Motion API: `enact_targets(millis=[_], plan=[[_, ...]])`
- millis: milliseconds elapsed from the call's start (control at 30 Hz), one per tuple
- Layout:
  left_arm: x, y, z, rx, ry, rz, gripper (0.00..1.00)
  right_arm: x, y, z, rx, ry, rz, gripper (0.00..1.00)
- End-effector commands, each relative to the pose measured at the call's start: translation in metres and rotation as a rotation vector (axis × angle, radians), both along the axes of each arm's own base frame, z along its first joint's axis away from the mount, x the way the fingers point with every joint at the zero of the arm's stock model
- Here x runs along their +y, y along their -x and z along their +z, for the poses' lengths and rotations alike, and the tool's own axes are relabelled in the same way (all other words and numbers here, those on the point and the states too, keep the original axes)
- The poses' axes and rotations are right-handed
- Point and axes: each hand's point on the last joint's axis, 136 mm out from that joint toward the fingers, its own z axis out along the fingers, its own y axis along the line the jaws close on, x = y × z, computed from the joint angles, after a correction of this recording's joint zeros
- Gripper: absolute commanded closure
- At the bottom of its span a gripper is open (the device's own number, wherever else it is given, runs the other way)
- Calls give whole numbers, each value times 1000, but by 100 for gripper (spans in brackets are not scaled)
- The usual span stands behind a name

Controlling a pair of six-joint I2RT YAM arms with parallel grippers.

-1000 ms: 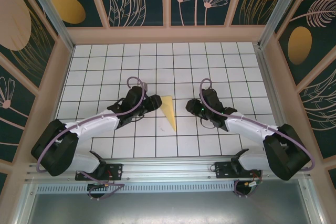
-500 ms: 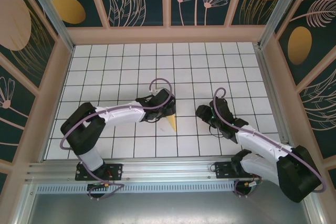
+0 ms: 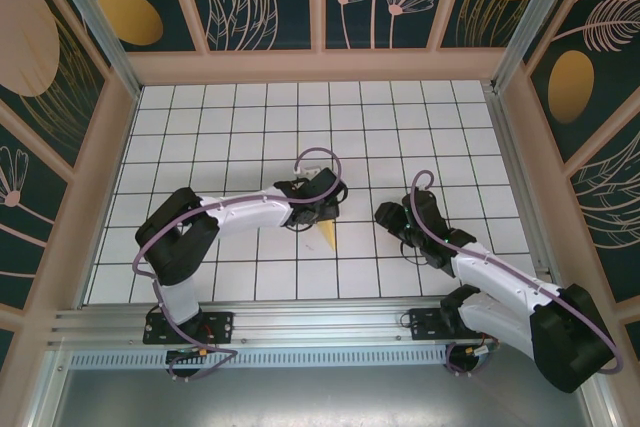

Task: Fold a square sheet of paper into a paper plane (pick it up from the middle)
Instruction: Turn over a paper plane at the center of the table.

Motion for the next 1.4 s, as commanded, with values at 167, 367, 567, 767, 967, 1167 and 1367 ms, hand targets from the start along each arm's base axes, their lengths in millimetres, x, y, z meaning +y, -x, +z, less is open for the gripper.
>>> enact_targets(millis=[167, 367, 567, 767, 967, 1167, 1367], plan=[[18, 8, -6, 13, -53, 27, 52, 1, 3, -2, 15, -35, -3, 48], [17, 7, 7, -24, -14, 25, 67, 6, 3, -2, 20, -51, 17, 47], [18, 8, 21, -73, 57, 25, 85, 13, 1, -4, 35, -61, 40, 47], [12, 10, 23, -98, 127, -11, 99, 21, -3, 1, 45, -53, 71, 47], [5, 6, 32, -123, 251, -48, 100, 33, -6, 7, 32, -69, 117, 47], [8, 5, 36, -123, 444, -66, 98, 52, -9, 11, 45, -49, 190, 47], [14, 5, 36, -116, 536, -76, 96, 79, -13, 19, 29, -51, 263, 47]])
